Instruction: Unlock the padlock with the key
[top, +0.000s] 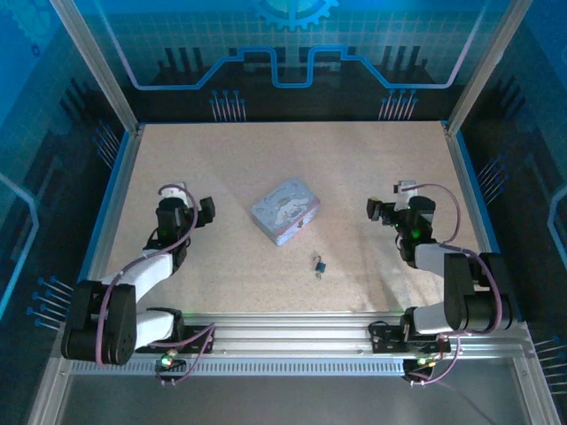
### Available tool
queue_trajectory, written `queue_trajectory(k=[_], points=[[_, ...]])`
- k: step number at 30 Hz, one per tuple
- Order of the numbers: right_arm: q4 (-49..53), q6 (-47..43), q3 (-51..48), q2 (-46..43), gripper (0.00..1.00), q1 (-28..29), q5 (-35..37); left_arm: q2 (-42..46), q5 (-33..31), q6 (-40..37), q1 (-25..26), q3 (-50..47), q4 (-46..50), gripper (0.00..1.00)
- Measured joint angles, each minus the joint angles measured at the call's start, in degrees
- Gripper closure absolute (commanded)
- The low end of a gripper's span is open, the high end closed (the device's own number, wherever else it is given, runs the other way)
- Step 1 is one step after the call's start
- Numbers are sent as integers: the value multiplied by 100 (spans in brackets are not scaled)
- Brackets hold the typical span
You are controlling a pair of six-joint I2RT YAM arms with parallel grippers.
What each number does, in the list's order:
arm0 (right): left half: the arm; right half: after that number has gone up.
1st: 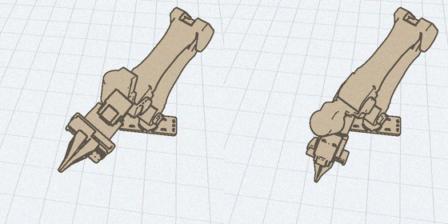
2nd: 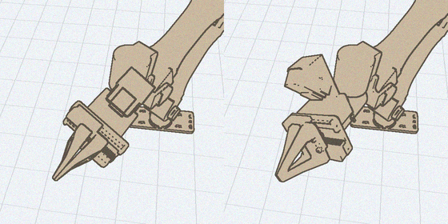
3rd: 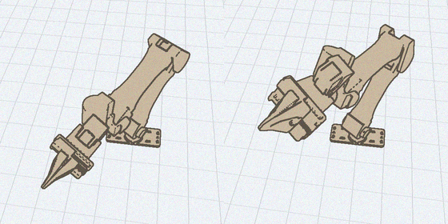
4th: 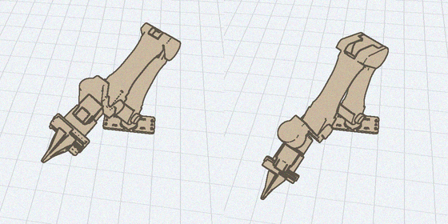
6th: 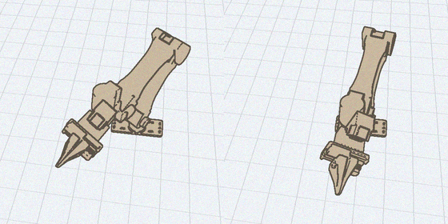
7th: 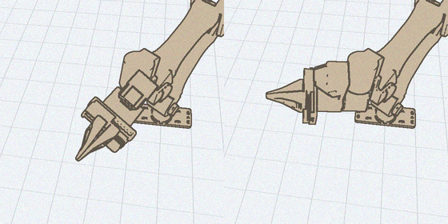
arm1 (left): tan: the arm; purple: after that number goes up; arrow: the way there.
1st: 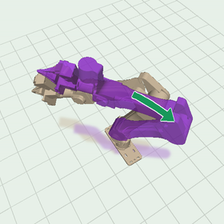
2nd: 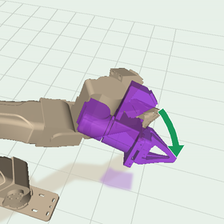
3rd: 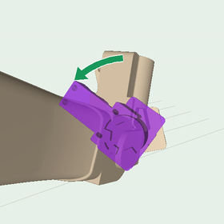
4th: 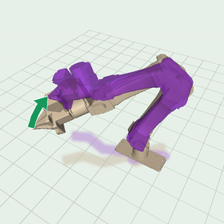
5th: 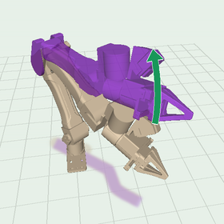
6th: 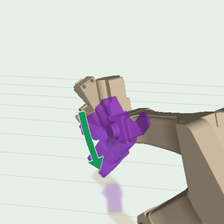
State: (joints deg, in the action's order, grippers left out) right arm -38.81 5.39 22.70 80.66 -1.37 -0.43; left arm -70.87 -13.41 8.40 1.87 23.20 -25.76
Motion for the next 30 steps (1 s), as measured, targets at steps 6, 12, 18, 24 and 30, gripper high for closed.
queue_trajectory(k=[6, 12, 18, 24, 30], points=[[-448, -216, -11, 485, 0, 153, 46, -518, 260, -74, -24, -39, -608, 1], [-457, -352, 22, 496, 0, 273, 157, -815, 463, -345, -26, -35, -905, 1], [-455, -396, 24, 496, 0, 289, 197, -1386, 601, -588, -42, -70, -1869, 1], [-455, -398, 26, 496, 0, 289, 199, -1784, 643, -647, -79, -256, -2369, 1], [-455, -398, 26, 496, 0, 291, 203, -1784, 645, -649, -136, -240, -2492, 1]])
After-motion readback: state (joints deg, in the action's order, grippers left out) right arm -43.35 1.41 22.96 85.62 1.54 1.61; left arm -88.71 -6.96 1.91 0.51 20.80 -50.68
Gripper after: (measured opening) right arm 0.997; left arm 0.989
